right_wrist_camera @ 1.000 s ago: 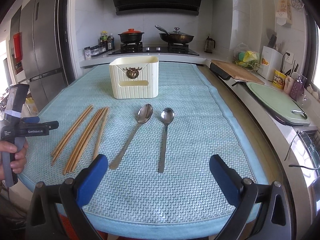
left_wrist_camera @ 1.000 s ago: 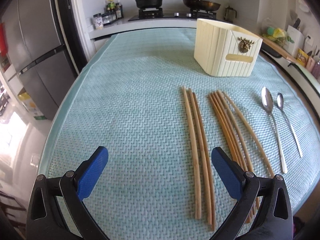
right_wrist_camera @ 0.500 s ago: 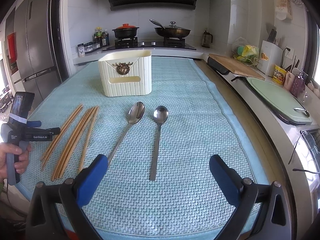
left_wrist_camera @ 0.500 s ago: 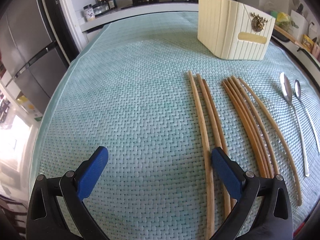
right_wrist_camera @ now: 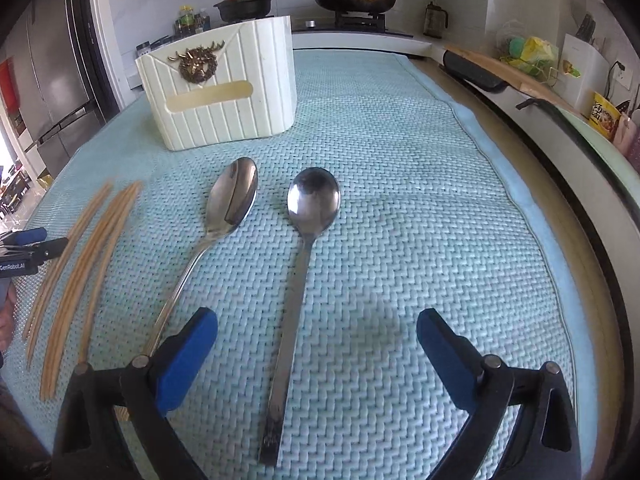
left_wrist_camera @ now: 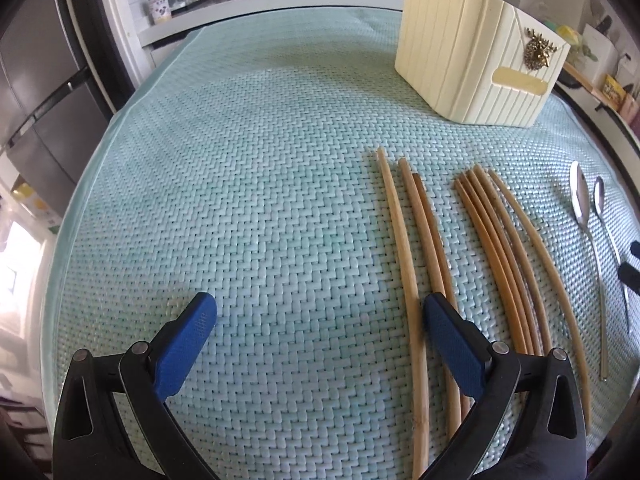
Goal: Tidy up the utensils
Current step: 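Grasp a wooden chopstick with the left tool while the right tool grasps a silver spoon, then drop the chopstick into the cream holder with the left tool while the right tool drops the spoon in, then move both open tools back toward the remaining chopsticks and spoon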
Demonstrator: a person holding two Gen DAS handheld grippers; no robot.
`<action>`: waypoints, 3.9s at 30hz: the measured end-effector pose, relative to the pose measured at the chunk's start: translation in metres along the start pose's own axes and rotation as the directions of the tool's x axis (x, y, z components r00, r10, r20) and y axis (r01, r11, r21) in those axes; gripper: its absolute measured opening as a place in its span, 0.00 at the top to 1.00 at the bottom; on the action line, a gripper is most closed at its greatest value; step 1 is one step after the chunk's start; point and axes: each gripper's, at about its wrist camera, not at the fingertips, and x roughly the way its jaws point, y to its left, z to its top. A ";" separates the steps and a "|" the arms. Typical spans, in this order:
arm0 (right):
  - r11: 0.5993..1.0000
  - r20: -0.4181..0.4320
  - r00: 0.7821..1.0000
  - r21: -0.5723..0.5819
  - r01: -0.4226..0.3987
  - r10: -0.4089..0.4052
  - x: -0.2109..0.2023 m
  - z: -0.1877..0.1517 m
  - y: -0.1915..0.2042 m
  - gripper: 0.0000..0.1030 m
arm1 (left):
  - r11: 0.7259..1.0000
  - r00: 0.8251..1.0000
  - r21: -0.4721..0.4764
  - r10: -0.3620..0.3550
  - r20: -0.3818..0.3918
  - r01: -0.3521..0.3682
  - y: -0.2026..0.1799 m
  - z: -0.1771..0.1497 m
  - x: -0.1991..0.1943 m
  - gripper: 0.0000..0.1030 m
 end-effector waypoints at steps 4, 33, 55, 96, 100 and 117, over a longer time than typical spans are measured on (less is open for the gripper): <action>0.999 -0.017 1.000 -0.025 0.025 -0.025 0.021 0.024 0.003 0.27 | 1.000 1.000 -0.003 -0.008 -0.020 0.008 0.001 0.018 0.010 0.00; 0.981 0.106 0.976 0.018 -0.196 0.193 -0.029 0.081 0.001 0.65 | 0.988 0.984 0.085 -0.140 0.108 0.131 -0.038 0.019 -0.076 0.95; 0.973 0.289 0.931 -0.115 -0.198 0.223 -0.120 0.088 0.036 0.66 | 0.963 0.908 0.007 -0.257 0.332 0.271 -0.005 0.049 -0.158 0.95; 0.982 0.120 0.975 -0.046 -0.182 0.187 0.017 0.263 0.045 0.65 | 0.971 0.935 -0.046 -0.212 0.283 0.234 -0.089 0.259 -0.049 0.95; 0.982 0.113 0.976 -0.037 -0.184 0.187 0.016 0.263 0.045 0.62 | 0.975 0.941 -0.054 -0.195 0.276 0.218 -0.088 0.258 -0.052 0.81; 0.985 0.348 0.925 -0.136 -0.111 0.152 -0.135 0.161 0.016 0.40 | 0.993 0.882 0.078 -0.116 0.457 0.090 -0.035 0.076 -0.191 0.03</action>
